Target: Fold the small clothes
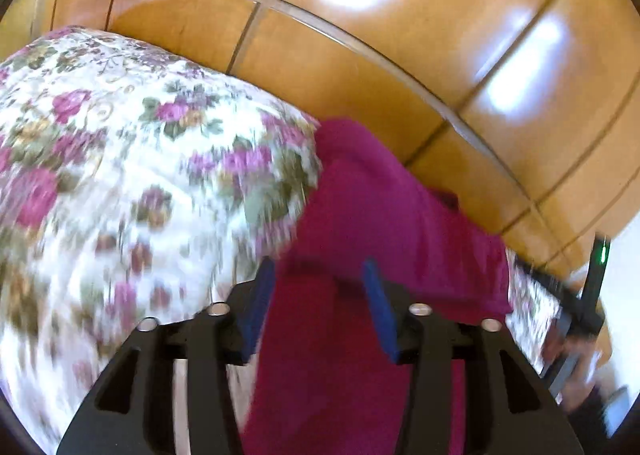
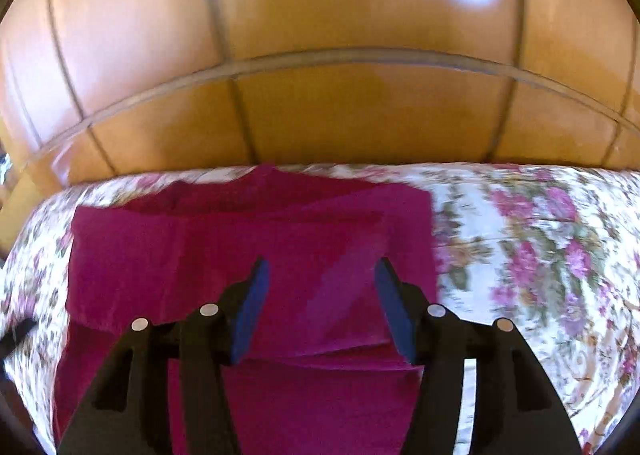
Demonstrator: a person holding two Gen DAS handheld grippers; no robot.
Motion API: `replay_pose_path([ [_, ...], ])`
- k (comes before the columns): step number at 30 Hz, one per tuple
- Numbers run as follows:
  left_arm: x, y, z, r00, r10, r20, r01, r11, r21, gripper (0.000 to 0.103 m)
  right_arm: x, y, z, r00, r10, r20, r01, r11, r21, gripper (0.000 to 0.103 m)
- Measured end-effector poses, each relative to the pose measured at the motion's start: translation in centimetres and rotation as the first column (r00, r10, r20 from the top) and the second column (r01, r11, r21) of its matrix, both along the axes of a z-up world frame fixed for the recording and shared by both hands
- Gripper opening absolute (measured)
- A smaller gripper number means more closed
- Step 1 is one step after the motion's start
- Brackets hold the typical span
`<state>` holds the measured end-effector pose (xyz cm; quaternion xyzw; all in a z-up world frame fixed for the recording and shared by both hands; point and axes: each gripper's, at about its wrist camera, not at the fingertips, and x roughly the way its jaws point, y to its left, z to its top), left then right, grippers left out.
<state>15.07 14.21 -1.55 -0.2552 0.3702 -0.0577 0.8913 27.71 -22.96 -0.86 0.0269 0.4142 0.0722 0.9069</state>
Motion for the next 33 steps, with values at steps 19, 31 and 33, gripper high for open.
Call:
replay_pose_path([
  [19,17.9,-0.6,-0.6,0.974,-0.203,-0.100,0.189,0.973,-0.129,0.022,-0.5,0.5,-6.5,0.998,-0.060,0.006,0.060,0.998,-0.019,0.060],
  [31,22.1,-7.4,-3.5,0.974,-0.069,-0.215,0.183,0.797,0.575,0.026,-0.8,1.7,-6.9,0.997,-0.067,0.025,0.068,0.995,-0.078,0.061],
  [33,21.4,-5.7,-2.3,0.985,-0.003,-0.174,0.087,0.874,0.478,0.035,-0.7,1.6,-6.9,0.998,-0.066,0.023,0.068,0.995,-0.070,0.061],
])
